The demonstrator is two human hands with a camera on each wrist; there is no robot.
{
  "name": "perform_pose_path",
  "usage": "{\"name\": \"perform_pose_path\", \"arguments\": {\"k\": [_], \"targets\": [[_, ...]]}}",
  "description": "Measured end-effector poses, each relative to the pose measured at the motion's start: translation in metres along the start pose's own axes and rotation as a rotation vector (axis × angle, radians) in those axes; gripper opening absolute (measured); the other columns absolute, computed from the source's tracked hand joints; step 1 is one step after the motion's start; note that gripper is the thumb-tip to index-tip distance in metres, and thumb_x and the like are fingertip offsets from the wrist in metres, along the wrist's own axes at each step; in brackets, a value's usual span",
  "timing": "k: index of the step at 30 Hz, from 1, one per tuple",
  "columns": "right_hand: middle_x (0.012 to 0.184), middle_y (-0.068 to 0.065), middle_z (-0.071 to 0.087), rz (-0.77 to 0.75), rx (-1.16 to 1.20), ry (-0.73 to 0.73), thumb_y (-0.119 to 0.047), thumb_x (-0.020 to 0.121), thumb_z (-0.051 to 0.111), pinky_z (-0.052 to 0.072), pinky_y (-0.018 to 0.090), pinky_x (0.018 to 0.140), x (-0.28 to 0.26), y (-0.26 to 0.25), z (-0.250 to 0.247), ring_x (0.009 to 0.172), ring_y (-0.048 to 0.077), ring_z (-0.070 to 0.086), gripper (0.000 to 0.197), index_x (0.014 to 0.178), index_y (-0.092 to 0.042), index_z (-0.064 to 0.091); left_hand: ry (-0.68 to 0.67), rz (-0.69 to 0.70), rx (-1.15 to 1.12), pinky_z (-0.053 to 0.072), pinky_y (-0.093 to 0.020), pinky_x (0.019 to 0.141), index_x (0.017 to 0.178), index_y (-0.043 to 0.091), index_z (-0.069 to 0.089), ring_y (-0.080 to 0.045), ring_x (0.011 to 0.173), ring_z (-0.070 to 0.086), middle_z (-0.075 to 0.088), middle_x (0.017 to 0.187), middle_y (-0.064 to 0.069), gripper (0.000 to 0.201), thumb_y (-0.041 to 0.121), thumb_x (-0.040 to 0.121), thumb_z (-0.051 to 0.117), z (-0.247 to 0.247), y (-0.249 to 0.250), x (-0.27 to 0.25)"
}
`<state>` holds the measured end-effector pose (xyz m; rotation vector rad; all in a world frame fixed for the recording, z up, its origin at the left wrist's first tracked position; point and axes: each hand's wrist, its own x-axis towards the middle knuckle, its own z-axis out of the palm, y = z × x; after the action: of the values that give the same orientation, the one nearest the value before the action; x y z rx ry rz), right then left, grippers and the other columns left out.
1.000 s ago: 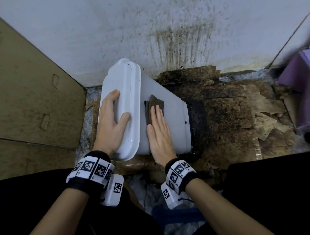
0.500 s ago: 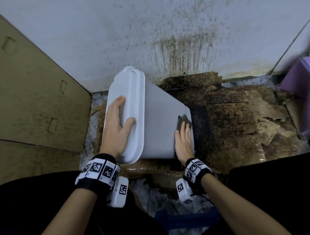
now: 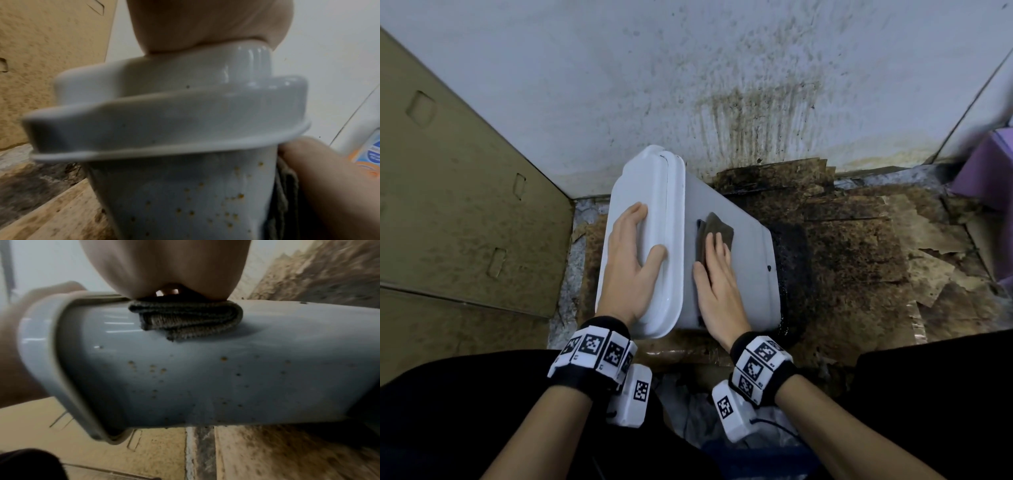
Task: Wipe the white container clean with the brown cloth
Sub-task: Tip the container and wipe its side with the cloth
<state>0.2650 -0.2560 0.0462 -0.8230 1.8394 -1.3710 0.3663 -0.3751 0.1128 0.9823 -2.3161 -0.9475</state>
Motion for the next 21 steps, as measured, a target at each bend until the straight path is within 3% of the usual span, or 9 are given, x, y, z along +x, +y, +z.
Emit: {"name": "perform_pose_path", "arguments": {"k": [8,14,19,21], "targets": [[0.169,-0.012,0.013,-0.091,0.042,0.052,-0.032,0.109,0.037,0.006,0.021,0.125,-0.003,-0.014,0.005,0.154,-0.002,0.001,0.054,0.16,-0.029,0.02,-0.009,-0.025,0.008,0.021,-0.03,0.125,0.153,0.018,0.037,-0.007,0.149,0.027,0.033,0.159,0.006,0.06,0.03,0.096,0.051,0.003,0.007,-0.001],[0.154,-0.007,0.046,-0.094,0.124,0.271,-0.015,0.108,0.041,0.029,0.03,0.122,-0.001,-0.015,0.004,0.146,0.004,0.036,0.042,0.149,-0.021,0.048,-0.011,-0.016,0.014,0.019,-0.028,0.124,0.153,0.016,0.037,-0.009,0.149,0.027,0.034,0.159,0.004,0.062,0.03,0.094,0.052,0.005,0.012,-0.001],[0.144,-0.016,0.055,-0.031,0.31,0.352,-0.02,0.109,0.04,0.039,0.025,0.115,-0.004,-0.03,-0.004,0.131,-0.01,0.047,0.04,0.147,-0.023,0.051,-0.024,-0.014,0.011,0.015,-0.021,0.122,0.154,0.019,0.034,-0.007,0.149,0.024,0.032,0.16,0.005,0.061,0.034,0.096,0.049,0.008,0.018,-0.002],[0.141,-0.018,0.057,-0.07,0.346,0.366,-0.021,0.109,0.04,0.042,0.019,0.109,-0.006,-0.042,-0.005,0.129,-0.01,0.05,0.039,0.146,-0.023,0.051,-0.012,-0.025,-0.01,0.016,-0.027,0.125,0.154,0.02,0.035,-0.007,0.15,0.024,0.032,0.161,0.007,0.058,0.038,0.1,0.041,0.011,0.021,-0.001]]}}
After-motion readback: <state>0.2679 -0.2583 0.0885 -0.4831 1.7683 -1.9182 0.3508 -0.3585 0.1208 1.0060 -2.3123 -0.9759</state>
